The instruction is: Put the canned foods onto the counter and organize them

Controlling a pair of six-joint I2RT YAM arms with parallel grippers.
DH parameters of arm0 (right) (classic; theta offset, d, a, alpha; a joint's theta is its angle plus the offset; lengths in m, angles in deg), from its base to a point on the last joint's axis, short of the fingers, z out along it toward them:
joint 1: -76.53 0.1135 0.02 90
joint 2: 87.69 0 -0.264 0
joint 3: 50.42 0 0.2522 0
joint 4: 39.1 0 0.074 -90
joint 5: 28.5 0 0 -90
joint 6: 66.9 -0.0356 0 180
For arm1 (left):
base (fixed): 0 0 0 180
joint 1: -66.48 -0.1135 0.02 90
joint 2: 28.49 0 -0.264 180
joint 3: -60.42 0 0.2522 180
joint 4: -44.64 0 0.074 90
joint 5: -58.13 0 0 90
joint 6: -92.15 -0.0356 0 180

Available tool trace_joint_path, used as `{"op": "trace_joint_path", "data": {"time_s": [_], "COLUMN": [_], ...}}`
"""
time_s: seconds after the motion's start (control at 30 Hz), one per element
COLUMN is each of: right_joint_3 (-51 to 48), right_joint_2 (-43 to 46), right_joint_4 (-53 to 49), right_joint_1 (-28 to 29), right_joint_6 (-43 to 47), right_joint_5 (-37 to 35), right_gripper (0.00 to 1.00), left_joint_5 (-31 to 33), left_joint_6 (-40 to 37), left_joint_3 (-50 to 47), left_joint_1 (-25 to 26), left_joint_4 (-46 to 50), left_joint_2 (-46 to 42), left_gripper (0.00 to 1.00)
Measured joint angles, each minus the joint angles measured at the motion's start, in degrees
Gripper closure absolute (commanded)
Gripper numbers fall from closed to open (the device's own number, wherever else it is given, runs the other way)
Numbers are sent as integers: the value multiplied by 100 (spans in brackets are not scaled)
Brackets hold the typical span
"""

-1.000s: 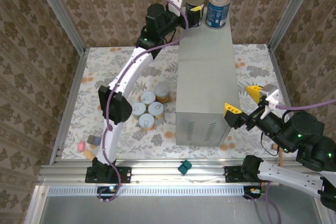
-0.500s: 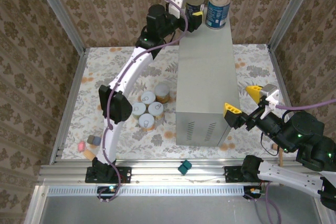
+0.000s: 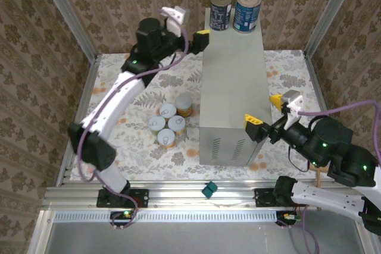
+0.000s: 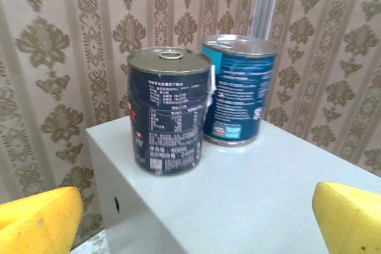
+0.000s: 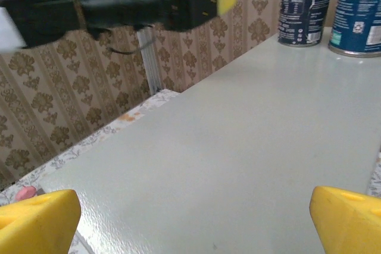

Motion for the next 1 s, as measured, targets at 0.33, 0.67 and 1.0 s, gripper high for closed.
{"op": "trace_joint_path", "data": {"time_s": [0.33,0.67,1.0], "right_joint_3": [1005,1320,1329], "right_joint_2": [-1408,-2162,-2253], "right_joint_4": [-175,-396,-678], "right_joint_1": [0,0,4], "right_joint_6": [2,-153,-452], "right_joint_5": [358,592,817], "right_gripper": [0,0,0], "left_joint_5": [522,761,981], "left_joint_6": [22,350,437], "left_joint_3": [-2605,-4376,-4166], "left_joint_1": [-59,-59,-35], "left_joint_4": [997,2188,2347], "left_joint_2": [-2820,-3285,-1615], "left_gripper": [0,0,0]}}
